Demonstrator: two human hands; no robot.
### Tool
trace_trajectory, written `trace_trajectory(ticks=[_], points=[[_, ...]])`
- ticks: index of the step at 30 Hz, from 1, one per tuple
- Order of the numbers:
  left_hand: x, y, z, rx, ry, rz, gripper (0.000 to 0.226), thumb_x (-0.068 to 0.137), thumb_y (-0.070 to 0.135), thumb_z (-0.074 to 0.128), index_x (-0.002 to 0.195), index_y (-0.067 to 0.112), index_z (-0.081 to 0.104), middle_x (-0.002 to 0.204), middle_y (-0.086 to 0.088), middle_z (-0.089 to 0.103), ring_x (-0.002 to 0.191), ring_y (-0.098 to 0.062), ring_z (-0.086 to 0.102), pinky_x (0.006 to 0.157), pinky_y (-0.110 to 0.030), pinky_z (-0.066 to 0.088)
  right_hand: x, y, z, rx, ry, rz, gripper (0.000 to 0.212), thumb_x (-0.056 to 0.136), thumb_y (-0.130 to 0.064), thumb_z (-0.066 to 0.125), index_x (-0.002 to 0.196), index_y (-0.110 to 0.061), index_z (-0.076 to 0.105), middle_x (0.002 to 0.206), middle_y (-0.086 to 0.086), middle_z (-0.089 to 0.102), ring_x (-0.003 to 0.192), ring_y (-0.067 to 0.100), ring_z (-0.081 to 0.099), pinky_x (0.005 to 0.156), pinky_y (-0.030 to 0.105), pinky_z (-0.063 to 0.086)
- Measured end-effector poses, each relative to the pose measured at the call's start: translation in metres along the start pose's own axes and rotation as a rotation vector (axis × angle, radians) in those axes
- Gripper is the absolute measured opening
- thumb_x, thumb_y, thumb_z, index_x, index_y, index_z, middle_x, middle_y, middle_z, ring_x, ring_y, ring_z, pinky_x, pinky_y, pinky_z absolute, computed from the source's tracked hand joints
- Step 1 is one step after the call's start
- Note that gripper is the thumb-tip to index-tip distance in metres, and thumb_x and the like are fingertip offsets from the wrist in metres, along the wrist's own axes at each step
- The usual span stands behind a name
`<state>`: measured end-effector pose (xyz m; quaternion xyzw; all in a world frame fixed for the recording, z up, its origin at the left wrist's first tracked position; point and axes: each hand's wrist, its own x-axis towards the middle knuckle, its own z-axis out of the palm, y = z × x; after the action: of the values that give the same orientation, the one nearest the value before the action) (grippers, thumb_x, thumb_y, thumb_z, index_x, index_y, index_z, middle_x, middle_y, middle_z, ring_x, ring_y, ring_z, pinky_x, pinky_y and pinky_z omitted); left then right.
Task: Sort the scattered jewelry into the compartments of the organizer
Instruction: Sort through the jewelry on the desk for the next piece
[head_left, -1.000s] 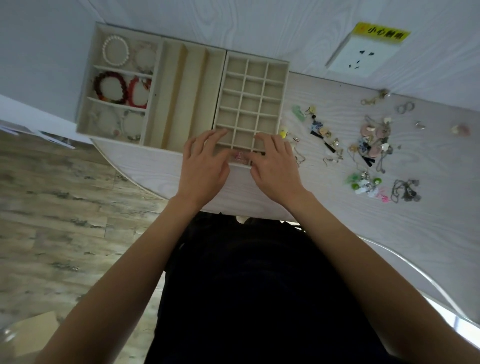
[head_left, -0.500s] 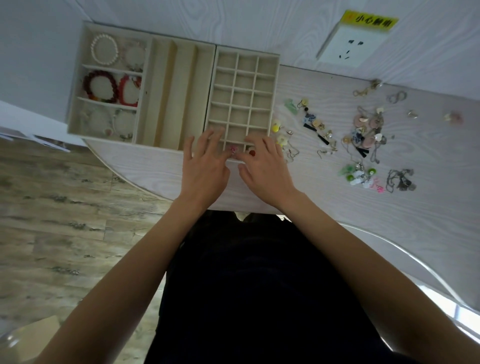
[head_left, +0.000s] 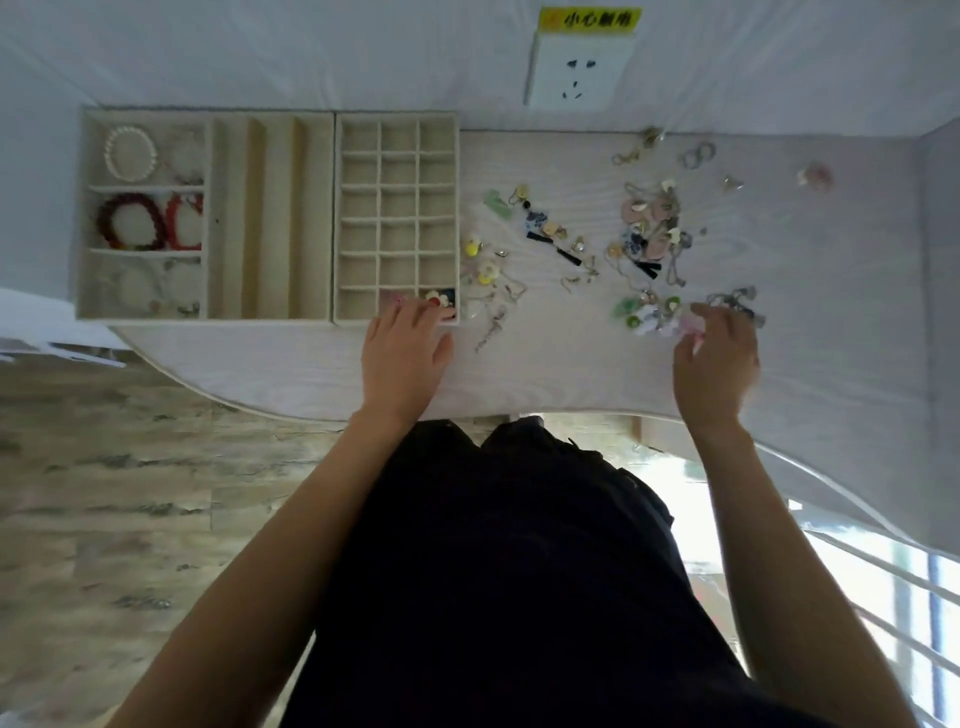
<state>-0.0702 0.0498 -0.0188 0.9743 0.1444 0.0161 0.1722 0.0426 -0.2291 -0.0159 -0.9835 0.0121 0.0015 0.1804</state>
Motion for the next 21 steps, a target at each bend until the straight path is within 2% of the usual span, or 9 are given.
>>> trace_trajectory(ticks=[3,5,10,14,18,21], points=[[0.005,0.004,0.005,-0.039,0.029,-0.003,0.018,0.080,0.013,0.067,0.097,0.010,0.067,0.094,-0.010,0.064,0.094,-0.034,0.059,0.076,-0.042,0.047,0.008,0.008,0.000,-0.025,-0.075,0.024,0.025,0.085,0.001,0.051,0.105,-0.006,0.064,0.116,0.019,0.056,0.102,0.035,0.054,0.082,0.039,0.045],[0.006,0.008,0.007,-0.051,0.060,0.004,0.013,0.083,0.016,0.064,0.094,0.011,0.068,0.090,-0.009,0.064,0.089,-0.032,0.059,0.073,-0.040,0.046,0.012,0.010,0.001,-0.027,-0.084,0.029,0.019,0.090,-0.006,0.050,0.100,-0.007,0.066,0.112,0.018,0.058,0.098,0.036,0.056,0.078,0.039,0.045],[0.004,0.017,0.014,-0.108,0.125,-0.009,0.021,0.086,0.026,0.053,0.091,0.013,0.068,0.086,-0.006,0.064,0.084,-0.029,0.057,0.069,-0.036,0.044,0.017,0.015,0.001,-0.045,-0.182,0.035,0.019,0.094,-0.016,0.049,0.106,-0.009,0.063,0.109,0.015,0.061,0.098,0.033,0.056,0.076,0.034,0.040],[0.003,0.017,0.015,-0.096,0.156,-0.034,0.008,0.084,0.016,0.065,0.089,0.015,0.070,0.083,-0.004,0.063,0.082,-0.027,0.056,0.066,-0.029,0.039,0.013,0.018,-0.002,0.040,-0.121,0.014,0.011,0.089,-0.016,0.057,0.094,-0.008,0.062,0.104,0.014,0.058,0.094,0.031,0.054,0.070,0.027,0.033],[0.003,0.014,0.010,-0.103,0.149,-0.045,0.008,0.082,0.013,0.068,0.088,0.016,0.072,0.084,-0.002,0.065,0.085,-0.026,0.057,0.064,-0.026,0.037,0.008,0.009,-0.017,0.124,-0.022,-0.001,0.008,0.086,-0.014,0.059,0.089,-0.007,0.060,0.098,0.013,0.059,0.093,0.030,0.055,0.071,0.026,0.032],[0.003,0.006,0.007,-0.093,0.162,-0.058,0.009,0.080,0.011,0.070,0.086,0.017,0.073,0.086,-0.001,0.066,0.090,-0.027,0.059,0.065,-0.027,0.041,0.003,-0.021,-0.032,0.255,-0.018,-0.044,0.008,0.083,-0.012,0.061,0.089,-0.007,0.058,0.090,0.006,0.064,0.080,0.021,0.057,0.069,0.025,0.035]])
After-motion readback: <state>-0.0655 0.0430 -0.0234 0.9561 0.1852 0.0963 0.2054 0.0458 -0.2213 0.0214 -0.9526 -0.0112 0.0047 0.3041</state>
